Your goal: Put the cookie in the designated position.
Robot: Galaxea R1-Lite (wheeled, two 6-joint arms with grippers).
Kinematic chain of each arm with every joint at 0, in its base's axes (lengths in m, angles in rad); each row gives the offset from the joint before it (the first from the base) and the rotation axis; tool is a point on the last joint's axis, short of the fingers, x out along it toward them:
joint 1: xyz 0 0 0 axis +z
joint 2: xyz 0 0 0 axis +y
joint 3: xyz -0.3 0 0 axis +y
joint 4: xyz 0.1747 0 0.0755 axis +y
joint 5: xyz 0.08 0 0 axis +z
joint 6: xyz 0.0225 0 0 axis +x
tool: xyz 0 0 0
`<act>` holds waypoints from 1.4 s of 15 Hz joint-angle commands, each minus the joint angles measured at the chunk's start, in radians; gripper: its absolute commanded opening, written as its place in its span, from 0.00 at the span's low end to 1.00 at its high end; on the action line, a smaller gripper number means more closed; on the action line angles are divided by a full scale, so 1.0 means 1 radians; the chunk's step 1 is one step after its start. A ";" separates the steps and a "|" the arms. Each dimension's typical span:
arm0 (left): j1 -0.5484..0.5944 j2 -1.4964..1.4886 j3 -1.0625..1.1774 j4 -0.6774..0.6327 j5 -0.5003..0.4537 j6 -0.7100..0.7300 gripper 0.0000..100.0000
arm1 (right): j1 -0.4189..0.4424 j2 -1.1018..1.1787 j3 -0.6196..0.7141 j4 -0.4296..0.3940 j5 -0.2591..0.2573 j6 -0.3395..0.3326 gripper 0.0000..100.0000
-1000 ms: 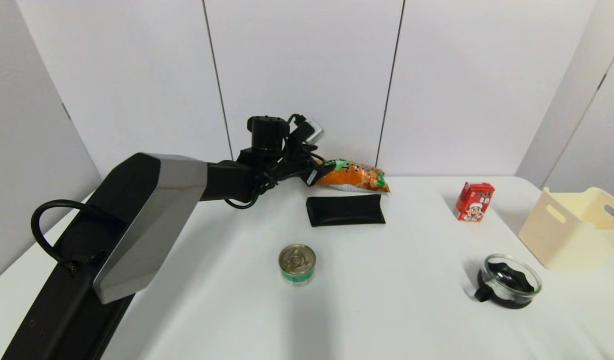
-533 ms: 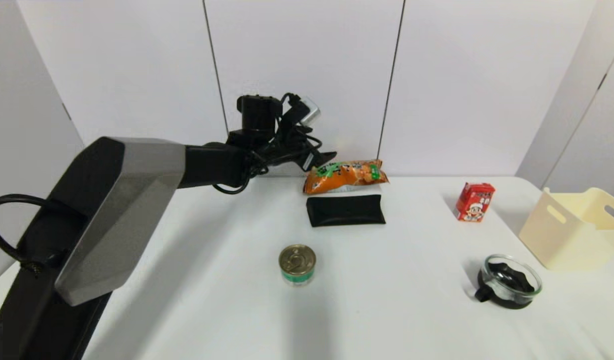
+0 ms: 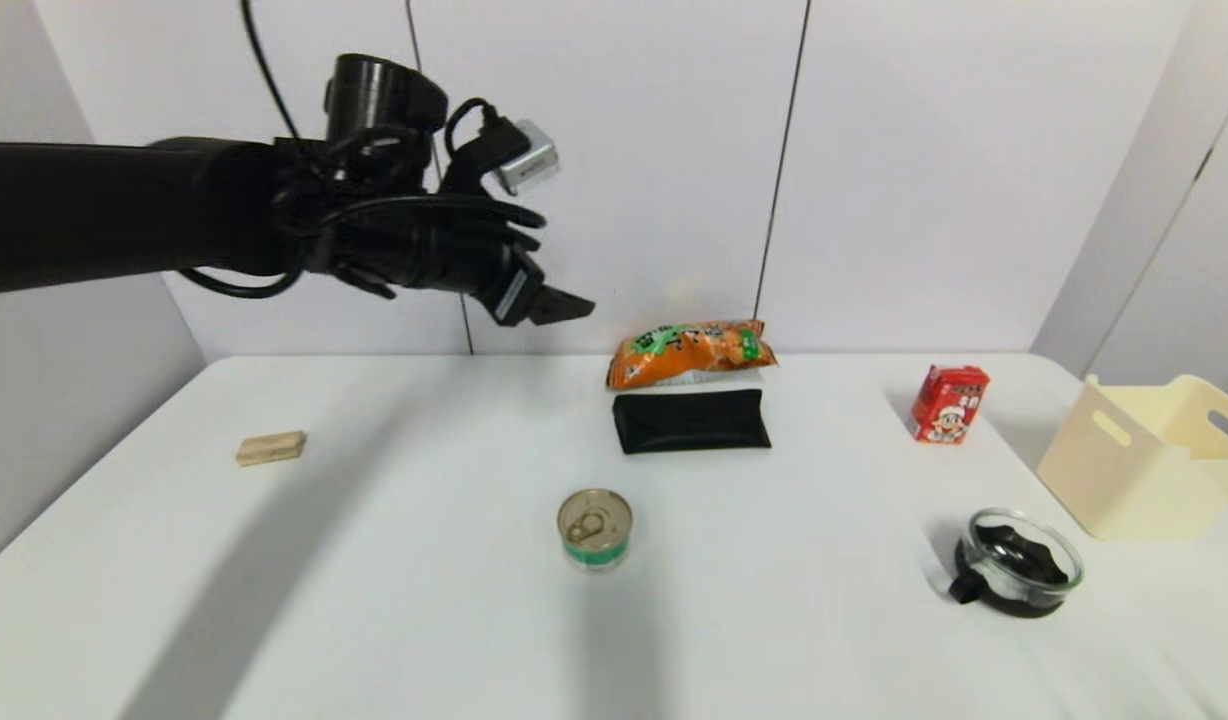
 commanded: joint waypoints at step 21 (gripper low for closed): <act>0.424 -1.872 1.717 -0.469 0.252 -0.312 1.00 | 0.000 0.000 0.002 0.000 0.000 0.002 1.00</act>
